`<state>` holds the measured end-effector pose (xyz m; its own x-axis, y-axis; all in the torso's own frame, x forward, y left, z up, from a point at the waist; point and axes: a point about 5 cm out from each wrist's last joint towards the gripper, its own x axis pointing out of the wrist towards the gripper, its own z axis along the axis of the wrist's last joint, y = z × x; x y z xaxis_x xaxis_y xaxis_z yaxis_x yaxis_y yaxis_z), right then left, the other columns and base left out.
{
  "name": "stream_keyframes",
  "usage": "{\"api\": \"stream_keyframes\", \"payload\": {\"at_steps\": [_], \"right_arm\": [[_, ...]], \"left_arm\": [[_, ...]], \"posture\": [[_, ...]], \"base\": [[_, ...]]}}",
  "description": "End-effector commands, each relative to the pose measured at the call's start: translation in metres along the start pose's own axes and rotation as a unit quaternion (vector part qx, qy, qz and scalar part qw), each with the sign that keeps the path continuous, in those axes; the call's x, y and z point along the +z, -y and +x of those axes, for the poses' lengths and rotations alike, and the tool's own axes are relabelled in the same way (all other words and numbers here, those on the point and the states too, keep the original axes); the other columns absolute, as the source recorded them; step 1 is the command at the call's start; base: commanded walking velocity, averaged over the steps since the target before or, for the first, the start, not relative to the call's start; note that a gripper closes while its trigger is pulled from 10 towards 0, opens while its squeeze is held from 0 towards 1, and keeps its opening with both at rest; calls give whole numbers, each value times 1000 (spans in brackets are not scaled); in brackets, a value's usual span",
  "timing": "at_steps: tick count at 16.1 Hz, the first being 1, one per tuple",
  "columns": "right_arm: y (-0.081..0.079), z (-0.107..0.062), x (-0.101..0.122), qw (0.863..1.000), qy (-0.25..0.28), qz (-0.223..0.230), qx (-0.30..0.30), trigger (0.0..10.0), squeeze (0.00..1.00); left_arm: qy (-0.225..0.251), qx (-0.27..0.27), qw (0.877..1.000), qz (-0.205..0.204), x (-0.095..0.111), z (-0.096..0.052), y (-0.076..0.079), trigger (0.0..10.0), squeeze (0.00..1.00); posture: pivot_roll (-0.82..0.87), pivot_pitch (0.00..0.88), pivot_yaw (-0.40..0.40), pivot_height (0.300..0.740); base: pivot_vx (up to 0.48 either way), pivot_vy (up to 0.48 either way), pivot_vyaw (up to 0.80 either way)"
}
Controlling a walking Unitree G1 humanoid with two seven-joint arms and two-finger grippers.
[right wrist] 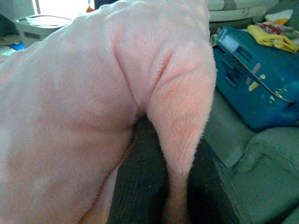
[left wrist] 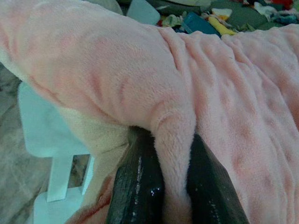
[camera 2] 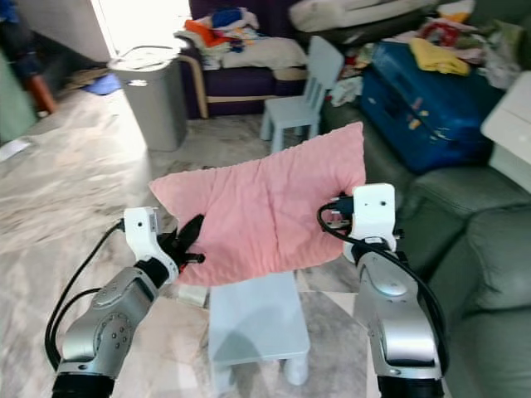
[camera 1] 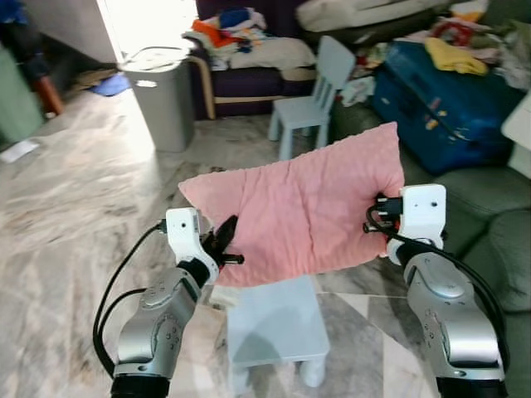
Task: Move the pillow to the sofa
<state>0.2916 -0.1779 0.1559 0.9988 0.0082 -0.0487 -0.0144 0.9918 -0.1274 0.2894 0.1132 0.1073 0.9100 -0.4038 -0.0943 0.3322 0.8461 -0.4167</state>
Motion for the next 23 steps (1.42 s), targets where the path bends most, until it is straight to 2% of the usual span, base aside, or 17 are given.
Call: {"api": "stream_keyframes", "payload": {"at_steps": [1,11,16,19,23], "right_arm": [[-3,-1,10,1000,21,2,8,10000,0],[-4,1,10,1000,18,0,10,10000,0],[-4,2,9,1000,14,-3,12,10000,0],[-6,2,8,1000,11,0,12,10000,0],[-6,2,8,1000,11,0,11,10000,0]], "left_arm": [[10,-12,1000,5,7,0,4,10000,0],[-4,-21,1000,10,4,1,6,10000,0],[1,-36,999,20,9,4,11,10000,0],[16,-47,999,4,19,7,12,10000,0],[14,-45,999,-2,18,7,10,10000,0]], "posture": [[-122,0,21,740],[-118,0,19,740],[-115,0,19,740],[-115,0,23,740],[-116,0,24,740]], "base": [[0,480,0],[0,450,0],[0,0,-89],[0,0,-788],[0,0,-788]]}}
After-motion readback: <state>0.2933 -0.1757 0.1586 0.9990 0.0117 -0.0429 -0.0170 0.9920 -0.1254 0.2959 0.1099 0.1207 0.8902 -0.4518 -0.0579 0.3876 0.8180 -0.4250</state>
